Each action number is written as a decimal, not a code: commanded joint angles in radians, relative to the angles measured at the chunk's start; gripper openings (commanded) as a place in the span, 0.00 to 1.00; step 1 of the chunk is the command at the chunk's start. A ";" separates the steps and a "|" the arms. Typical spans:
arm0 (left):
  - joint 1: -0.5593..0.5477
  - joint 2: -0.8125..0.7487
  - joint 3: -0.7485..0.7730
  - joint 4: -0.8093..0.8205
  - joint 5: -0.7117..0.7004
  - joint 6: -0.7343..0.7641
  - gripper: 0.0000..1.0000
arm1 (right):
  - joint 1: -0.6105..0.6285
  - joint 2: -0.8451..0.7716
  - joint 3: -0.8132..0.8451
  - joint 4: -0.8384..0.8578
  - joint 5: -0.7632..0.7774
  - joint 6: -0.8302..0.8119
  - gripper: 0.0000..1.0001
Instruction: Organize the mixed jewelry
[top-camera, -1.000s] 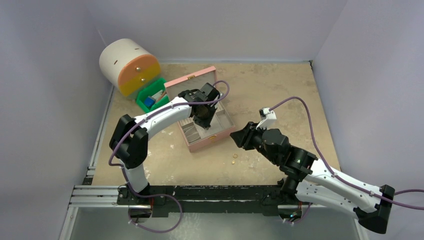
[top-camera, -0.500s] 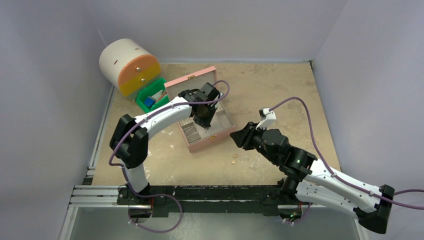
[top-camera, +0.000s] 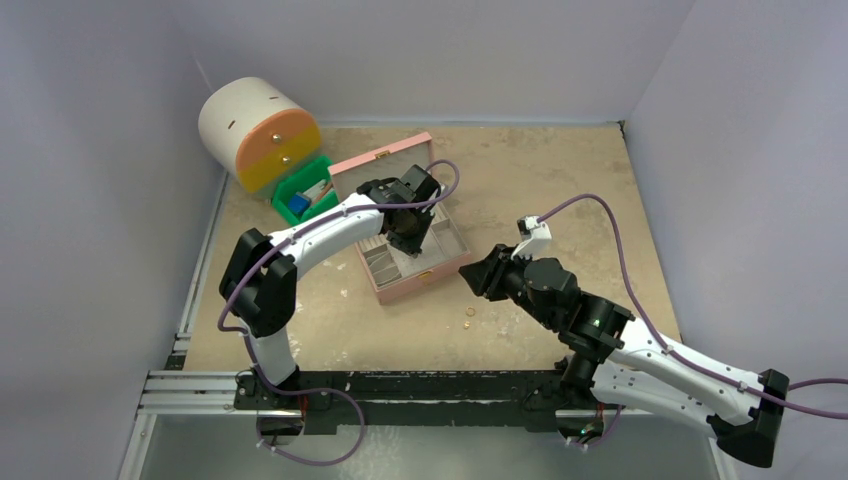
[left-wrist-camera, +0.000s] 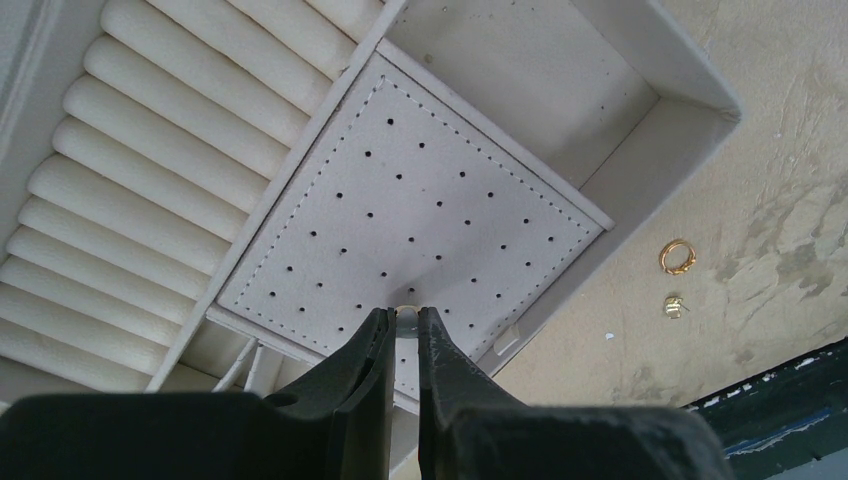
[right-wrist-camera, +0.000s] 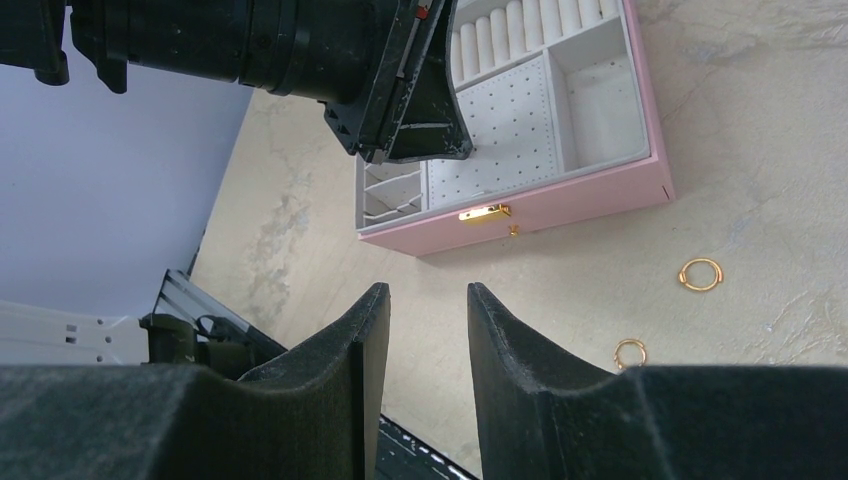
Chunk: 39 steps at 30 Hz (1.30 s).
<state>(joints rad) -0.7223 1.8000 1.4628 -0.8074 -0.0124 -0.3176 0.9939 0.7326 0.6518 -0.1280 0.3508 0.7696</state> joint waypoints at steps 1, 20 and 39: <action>0.003 -0.032 0.015 0.044 -0.021 0.021 0.00 | 0.003 -0.004 0.002 0.040 0.007 -0.005 0.37; 0.003 0.047 -0.004 0.052 -0.024 0.009 0.00 | 0.003 -0.016 -0.004 0.036 0.003 -0.006 0.38; 0.002 -0.157 -0.091 0.144 -0.069 0.023 0.51 | 0.003 -0.016 -0.038 -0.037 0.033 0.020 0.46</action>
<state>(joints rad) -0.7242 1.7470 1.3888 -0.7341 -0.0608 -0.3161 0.9939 0.7067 0.6273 -0.1486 0.3542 0.7734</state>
